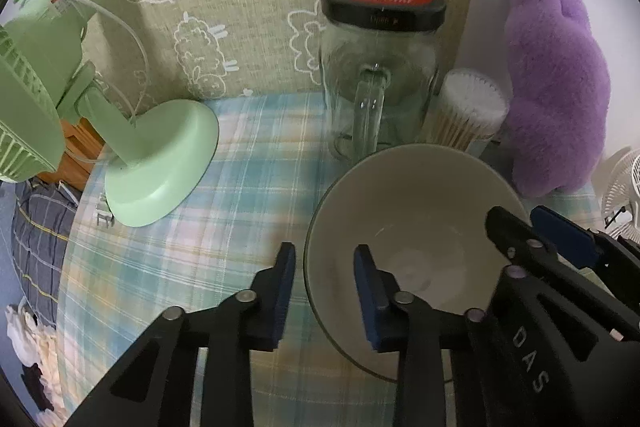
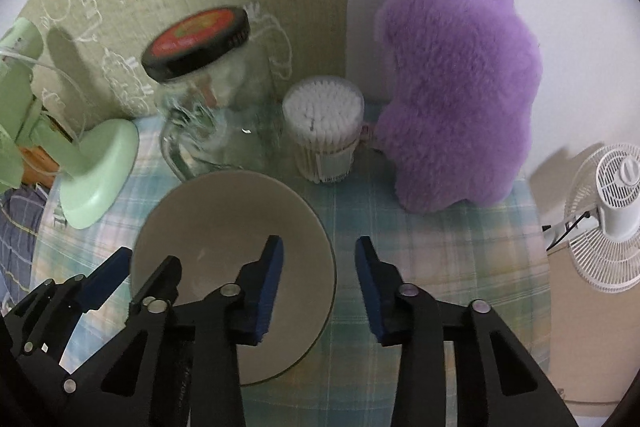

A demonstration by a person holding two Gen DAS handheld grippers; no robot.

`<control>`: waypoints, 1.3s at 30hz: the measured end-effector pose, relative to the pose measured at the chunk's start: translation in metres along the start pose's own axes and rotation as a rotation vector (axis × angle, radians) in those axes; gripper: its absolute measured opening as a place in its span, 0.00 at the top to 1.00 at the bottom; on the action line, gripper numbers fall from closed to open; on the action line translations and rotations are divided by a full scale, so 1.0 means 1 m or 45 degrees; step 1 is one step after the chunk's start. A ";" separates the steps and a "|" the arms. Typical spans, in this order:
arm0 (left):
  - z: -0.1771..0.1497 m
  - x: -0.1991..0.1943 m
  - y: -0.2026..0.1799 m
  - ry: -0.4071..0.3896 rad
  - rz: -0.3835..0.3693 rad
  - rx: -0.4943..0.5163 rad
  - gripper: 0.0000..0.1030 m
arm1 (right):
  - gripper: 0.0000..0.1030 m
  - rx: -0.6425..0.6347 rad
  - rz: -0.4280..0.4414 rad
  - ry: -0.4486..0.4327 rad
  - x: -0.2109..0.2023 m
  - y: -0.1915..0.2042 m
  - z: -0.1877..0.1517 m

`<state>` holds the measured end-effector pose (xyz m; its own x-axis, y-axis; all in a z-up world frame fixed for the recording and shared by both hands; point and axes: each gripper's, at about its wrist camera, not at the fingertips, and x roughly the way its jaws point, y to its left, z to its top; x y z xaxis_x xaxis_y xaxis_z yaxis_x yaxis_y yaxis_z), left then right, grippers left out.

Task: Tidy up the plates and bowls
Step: 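Close both grippers on the rim of the patterned bowl, then carry the patterned bowl with both grippers toward the plate stack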

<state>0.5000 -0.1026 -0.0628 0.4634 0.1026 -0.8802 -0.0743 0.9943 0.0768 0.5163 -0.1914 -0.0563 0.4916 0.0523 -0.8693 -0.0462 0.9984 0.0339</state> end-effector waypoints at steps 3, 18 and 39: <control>-0.001 0.005 0.001 0.024 0.004 -0.012 0.85 | 0.82 -0.002 -0.006 0.011 0.006 0.000 0.000; -0.008 -0.002 0.001 0.046 -0.002 -0.020 0.88 | 0.86 -0.012 -0.034 0.005 0.002 0.003 -0.003; -0.051 -0.070 0.004 0.011 -0.030 0.038 0.88 | 0.86 0.051 -0.053 0.043 -0.062 -0.002 -0.053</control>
<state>0.4221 -0.1069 -0.0246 0.4574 0.0790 -0.8857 -0.0373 0.9969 0.0696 0.4393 -0.1981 -0.0284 0.4625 0.0109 -0.8865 0.0088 0.9998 0.0168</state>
